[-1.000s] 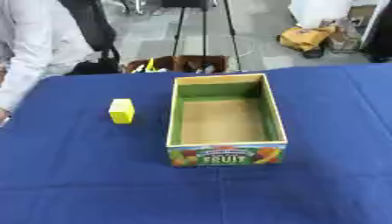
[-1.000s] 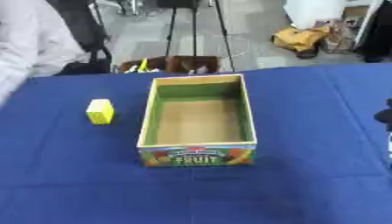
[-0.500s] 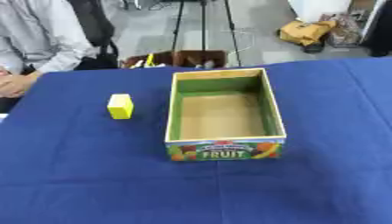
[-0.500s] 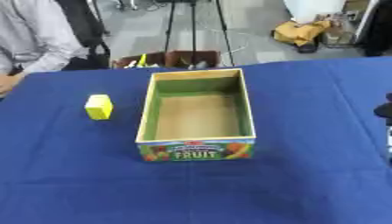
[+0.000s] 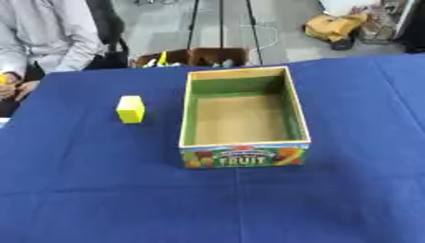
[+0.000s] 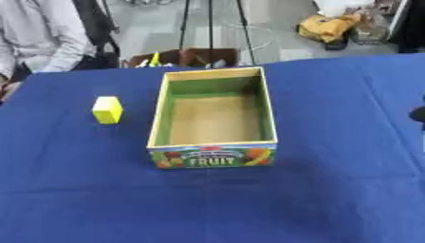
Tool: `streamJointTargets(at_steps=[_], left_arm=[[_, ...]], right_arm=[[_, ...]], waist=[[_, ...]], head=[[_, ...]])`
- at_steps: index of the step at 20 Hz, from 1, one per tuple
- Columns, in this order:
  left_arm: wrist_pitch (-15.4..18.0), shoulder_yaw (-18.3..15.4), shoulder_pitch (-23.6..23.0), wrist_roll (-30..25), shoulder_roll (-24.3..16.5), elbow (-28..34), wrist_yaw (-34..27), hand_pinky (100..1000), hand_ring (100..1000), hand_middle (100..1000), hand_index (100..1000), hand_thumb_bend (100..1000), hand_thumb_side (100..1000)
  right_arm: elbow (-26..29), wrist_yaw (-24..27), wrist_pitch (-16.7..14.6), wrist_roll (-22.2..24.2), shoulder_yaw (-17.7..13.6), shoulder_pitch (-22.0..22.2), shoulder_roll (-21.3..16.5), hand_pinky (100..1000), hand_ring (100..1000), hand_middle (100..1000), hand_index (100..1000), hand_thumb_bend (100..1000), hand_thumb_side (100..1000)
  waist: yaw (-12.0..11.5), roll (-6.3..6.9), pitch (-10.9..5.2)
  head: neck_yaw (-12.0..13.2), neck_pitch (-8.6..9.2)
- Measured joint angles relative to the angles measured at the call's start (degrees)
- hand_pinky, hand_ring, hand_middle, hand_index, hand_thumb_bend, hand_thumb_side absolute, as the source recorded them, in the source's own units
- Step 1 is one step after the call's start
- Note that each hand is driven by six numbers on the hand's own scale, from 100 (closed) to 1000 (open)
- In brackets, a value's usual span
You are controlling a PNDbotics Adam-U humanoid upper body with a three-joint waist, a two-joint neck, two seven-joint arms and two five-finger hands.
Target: Pick up objects on the table and place them in the box.
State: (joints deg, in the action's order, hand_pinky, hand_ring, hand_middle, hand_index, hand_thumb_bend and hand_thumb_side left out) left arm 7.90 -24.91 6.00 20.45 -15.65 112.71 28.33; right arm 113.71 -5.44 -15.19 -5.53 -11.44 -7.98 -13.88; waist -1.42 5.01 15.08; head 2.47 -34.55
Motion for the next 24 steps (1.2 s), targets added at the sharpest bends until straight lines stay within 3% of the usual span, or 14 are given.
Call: streamJointTargets(at_steps=[6,11,19,24], left_arm=[[-0.8,1.8,3.3,-5.5,-8.3,-6.2,0.5,508,592,679,879,559,1000],[0.6,3.8,6.1,-11.9,-15.5,-14.9,-1.3,550,645,740,945,612,1000],[6.8,8.1,11.5,-25.3,-25.4,-29.0,-1.3,637,737,816,981,694,977],[11.4,11.6,17.5,-33.1,-29.7,-36.6,-0.7,663,766,833,982,715,945]], right_arm=[[0.0,-0.7,-0.3,0.3,0.2,0.3,0.0,690,914,528,706,149,559],[0.0,-1.6,-0.6,0.6,0.4,0.5,-0.5,690,913,527,705,158,562],[0.0,-2.1,-1.3,1.0,0.9,0.5,-1.4,690,912,526,705,168,564],[0.0,-2.4,-1.8,1.3,1.3,0.9,-1.5,690,910,526,705,172,565]], waist=[[0.0,0.54,0.86],[0.0,0.86,1.22],[0.4,1.28,1.54],[0.9,1.36,1.84]], head=[[0.2,-0.69],[0.4,-0.71],[0.6,-0.64],[0.9,-0.61]])
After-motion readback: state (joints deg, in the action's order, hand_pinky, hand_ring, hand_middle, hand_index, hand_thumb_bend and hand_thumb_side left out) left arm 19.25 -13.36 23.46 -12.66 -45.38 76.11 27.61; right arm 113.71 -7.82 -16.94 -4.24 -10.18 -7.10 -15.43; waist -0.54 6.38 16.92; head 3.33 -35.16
